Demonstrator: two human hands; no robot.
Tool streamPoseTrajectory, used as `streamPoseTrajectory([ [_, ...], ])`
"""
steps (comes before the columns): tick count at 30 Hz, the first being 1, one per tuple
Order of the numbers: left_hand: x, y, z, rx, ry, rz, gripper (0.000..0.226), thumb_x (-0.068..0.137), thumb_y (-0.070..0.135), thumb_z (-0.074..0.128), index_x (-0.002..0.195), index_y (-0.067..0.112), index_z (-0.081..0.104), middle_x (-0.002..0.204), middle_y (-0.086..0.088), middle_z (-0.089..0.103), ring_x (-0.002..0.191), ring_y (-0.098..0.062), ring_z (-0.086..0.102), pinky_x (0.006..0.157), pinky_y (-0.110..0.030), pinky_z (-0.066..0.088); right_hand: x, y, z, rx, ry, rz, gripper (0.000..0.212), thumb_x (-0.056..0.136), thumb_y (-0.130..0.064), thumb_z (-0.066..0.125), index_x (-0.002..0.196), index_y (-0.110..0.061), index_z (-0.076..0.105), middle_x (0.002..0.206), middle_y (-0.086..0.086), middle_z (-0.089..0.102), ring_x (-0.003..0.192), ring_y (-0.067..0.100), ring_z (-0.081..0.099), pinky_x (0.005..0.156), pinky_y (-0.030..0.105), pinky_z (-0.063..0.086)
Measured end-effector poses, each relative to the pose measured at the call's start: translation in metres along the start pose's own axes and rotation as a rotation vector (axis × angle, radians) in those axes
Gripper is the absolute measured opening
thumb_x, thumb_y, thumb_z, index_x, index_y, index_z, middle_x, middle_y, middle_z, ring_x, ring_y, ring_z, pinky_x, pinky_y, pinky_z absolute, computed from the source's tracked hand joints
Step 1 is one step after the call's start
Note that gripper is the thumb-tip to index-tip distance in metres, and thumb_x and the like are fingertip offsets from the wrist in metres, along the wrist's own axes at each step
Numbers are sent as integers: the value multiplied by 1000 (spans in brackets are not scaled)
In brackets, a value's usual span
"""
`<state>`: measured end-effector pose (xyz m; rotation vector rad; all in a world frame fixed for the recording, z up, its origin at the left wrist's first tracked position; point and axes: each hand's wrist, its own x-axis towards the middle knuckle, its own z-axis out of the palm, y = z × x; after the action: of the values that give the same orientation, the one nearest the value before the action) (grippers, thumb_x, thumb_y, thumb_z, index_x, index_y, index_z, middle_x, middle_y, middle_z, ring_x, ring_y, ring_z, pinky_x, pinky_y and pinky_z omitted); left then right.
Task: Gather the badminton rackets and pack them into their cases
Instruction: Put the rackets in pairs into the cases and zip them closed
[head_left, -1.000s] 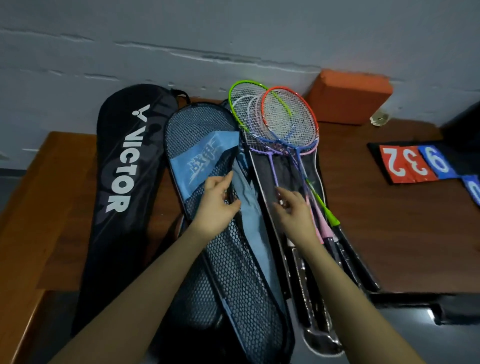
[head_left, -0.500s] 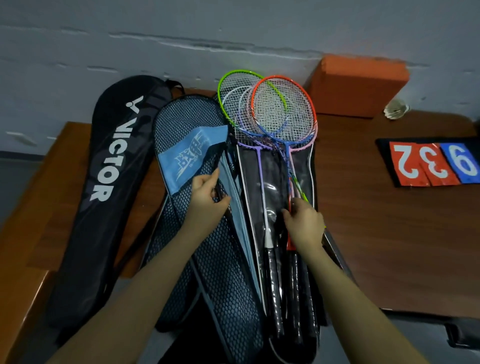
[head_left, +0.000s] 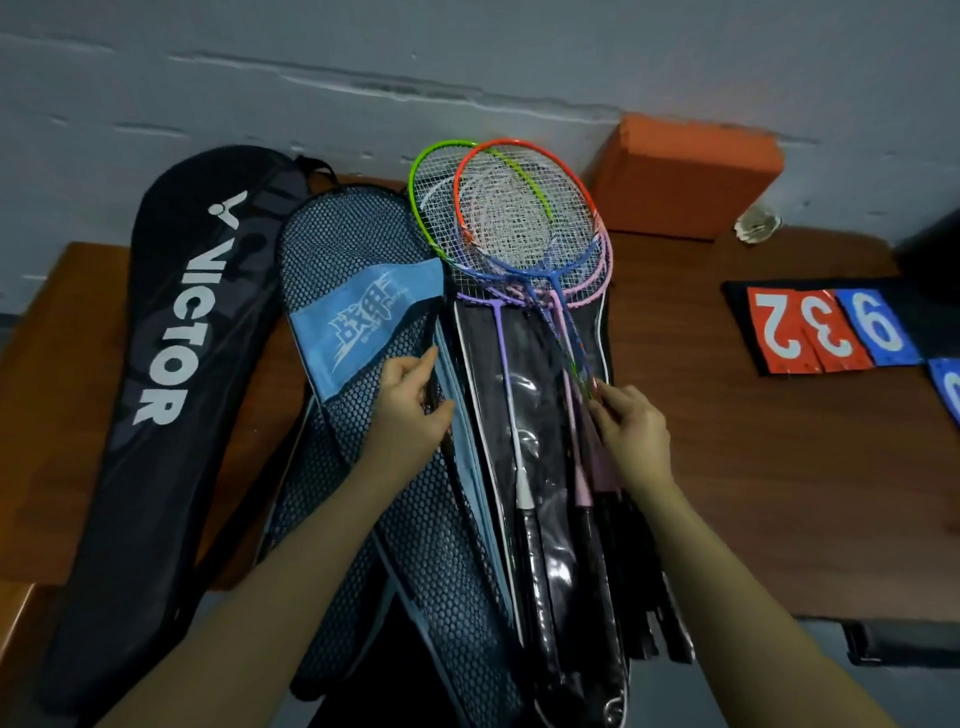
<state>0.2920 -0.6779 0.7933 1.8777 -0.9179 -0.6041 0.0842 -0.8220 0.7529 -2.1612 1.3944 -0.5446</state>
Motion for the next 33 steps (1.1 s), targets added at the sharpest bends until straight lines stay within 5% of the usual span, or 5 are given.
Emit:
streamPoseTrajectory([
  [13,8,-3,4,54,16,-57,63,84,5,61,141,12,34,104,-2,37,65,-3,39,61,2,36,31,-11,4,-2,-176,80,50,85,-21,63,132,-28,49,114,11,65,102,33,59,78,41,50],
  [18,9,-5,-5,110,38,-32,60,85,8,61,140,13,37,104,-1,39,69,-3,41,64,2,34,31,-16,-4,71,-169,74,45,84,-18,65,127,-25,56,99,8,69,90,28,63,74,42,52],
  [22,10,-3,-3,112,69,23,59,82,2,63,137,7,41,101,-3,40,68,-3,40,66,2,34,19,-22,-9,367,-175,135,47,81,-6,67,127,-13,56,93,8,66,80,11,57,79,27,47],
  [28,3,9,-2,24,68,51,57,83,2,62,136,5,40,101,-5,40,67,-5,40,65,-1,36,2,-40,-13,741,-289,393,53,76,18,60,125,1,52,66,9,45,43,4,50,43,18,47],
  [33,-6,10,-9,33,81,11,58,85,5,61,138,11,39,100,-3,40,66,-6,39,63,-1,36,-6,-52,-11,897,-442,502,56,82,13,57,134,-4,43,69,16,51,42,17,54,43,24,49],
])
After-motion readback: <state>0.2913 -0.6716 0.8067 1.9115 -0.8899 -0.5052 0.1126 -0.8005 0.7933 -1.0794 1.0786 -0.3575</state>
